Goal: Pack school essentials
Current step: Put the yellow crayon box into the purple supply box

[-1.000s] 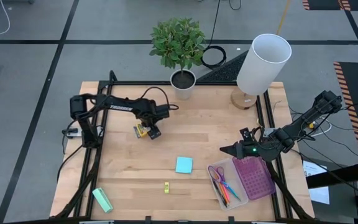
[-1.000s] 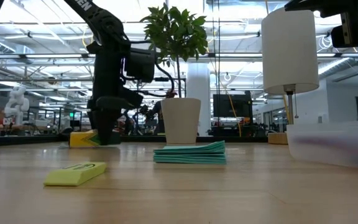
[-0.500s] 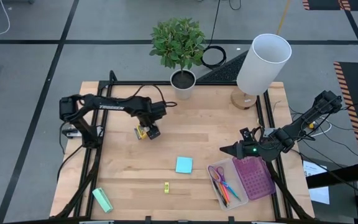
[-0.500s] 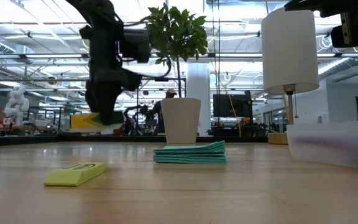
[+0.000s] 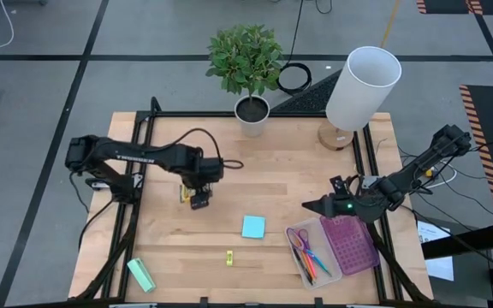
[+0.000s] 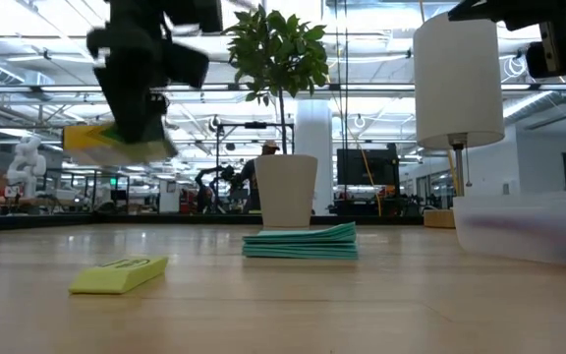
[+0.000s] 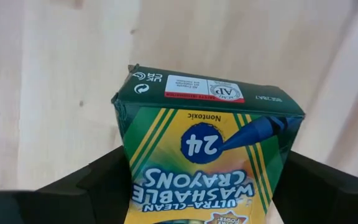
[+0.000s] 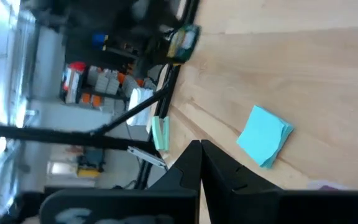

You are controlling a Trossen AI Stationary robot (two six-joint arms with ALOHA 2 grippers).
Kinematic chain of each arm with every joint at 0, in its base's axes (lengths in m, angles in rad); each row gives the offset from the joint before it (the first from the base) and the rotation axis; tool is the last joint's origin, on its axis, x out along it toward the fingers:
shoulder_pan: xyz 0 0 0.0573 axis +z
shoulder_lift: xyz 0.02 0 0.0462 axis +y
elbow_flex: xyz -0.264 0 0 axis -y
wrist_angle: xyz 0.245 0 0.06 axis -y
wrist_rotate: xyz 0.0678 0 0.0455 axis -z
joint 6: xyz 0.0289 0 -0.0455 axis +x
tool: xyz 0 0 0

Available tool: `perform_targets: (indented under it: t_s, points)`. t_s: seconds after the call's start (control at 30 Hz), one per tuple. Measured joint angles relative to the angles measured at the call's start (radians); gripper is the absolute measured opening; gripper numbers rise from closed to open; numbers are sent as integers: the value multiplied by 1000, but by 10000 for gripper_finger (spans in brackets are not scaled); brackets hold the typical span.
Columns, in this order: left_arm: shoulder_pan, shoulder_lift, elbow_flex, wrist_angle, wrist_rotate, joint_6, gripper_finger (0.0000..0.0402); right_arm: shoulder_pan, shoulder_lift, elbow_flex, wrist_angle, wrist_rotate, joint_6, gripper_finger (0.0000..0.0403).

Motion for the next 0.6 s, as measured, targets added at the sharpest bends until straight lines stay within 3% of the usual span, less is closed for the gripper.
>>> perform_targets:
  t_s: [0.27,0.5,0.6]
  points:
    - [-110,81,213,-28,-92,-25,314,-46,106,0,177,-16,178,26]
    - [-148,231,455,-68,-142,-27,314,-150,269,0,521,-172,141,119]
    - [-156,294,555,-102,-146,-19,314,-180,323,0,588,-222,132,168]
